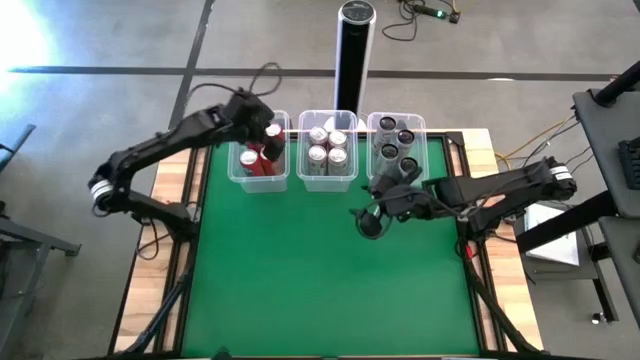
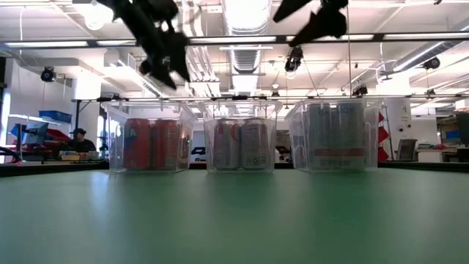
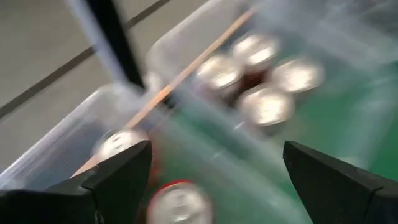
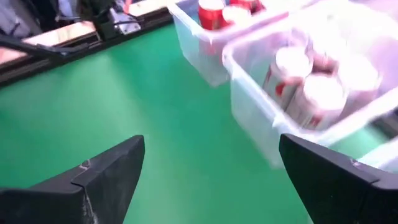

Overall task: Sort soda cans
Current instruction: Return to Home Position

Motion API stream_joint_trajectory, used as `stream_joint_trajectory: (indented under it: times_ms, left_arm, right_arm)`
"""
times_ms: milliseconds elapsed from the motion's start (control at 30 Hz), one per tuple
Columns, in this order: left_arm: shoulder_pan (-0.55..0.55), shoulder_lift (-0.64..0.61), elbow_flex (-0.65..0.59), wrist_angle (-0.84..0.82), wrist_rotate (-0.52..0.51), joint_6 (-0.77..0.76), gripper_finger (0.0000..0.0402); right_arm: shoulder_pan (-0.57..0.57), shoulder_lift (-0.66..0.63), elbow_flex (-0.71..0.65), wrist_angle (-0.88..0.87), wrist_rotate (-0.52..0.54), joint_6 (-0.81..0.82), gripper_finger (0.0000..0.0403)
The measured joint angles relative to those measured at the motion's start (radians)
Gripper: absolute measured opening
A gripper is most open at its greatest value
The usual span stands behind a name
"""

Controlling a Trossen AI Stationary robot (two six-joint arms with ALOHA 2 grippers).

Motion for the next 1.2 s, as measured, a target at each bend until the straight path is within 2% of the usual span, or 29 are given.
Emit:
stream_joint_trajectory:
  times_ms: [167, 267, 333, 433, 500, 667, 767, 967, 1033, 1200]
  left_arm:
    - [-0.025, -0.152, -0.035, 0.060, 0.223, -0.007, 0.0347]
    - [-0.069, -0.271, -0.124, 0.194, 0.335, -0.029, 0.0347]
    - [-0.110, -0.353, -0.198, 0.306, 0.359, -0.077, 0.0348]
    - [-0.174, -0.468, -0.314, 0.476, 0.360, -0.151, 0.0348]
    - [-0.211, -0.539, -0.381, 0.550, 0.360, -0.176, 0.0348]
    - [-0.242, -0.692, -0.456, 0.569, 0.359, -0.214, 0.0348]
    - [-0.242, -0.755, -0.467, 0.574, 0.358, -0.229, 0.0348]
    - [-0.240, -0.790, -0.424, 0.570, 0.299, -0.235, 0.0348]
    - [-0.241, -0.785, -0.391, 0.573, 0.275, -0.235, 0.0348]
    - [-0.240, -0.784, -0.357, 0.568, 0.167, -0.240, 0.0348]
  right_arm:
    - [-0.003, 0.002, 0.049, 0.025, 0.009, -0.234, 0.0349]
    - [-0.015, 0.002, 0.064, 0.146, -0.024, -0.282, 0.0303]
    - [-0.029, 0.002, 0.067, 0.255, -0.085, -0.335, 0.0260]
    - [-0.050, 0.002, 0.069, 0.402, -0.161, -0.418, 0.0192]
    - [-0.062, 0.002, 0.069, 0.472, -0.164, -0.477, 0.0149]
    - [-0.076, -0.023, 0.101, 0.519, -0.157, -0.623, 0.0059]
    - [-0.075, -0.064, 0.108, 0.518, -0.159, -0.676, 0.0021]
    - [-0.097, -0.176, 0.062, 0.511, -0.239, -0.630, 0.0013]
    - [-0.103, -0.215, 0.059, 0.460, -0.212, -0.621, 0.0013]
    - [-0.103, -0.332, 0.057, 0.210, -0.115, -0.655, 0.0013]
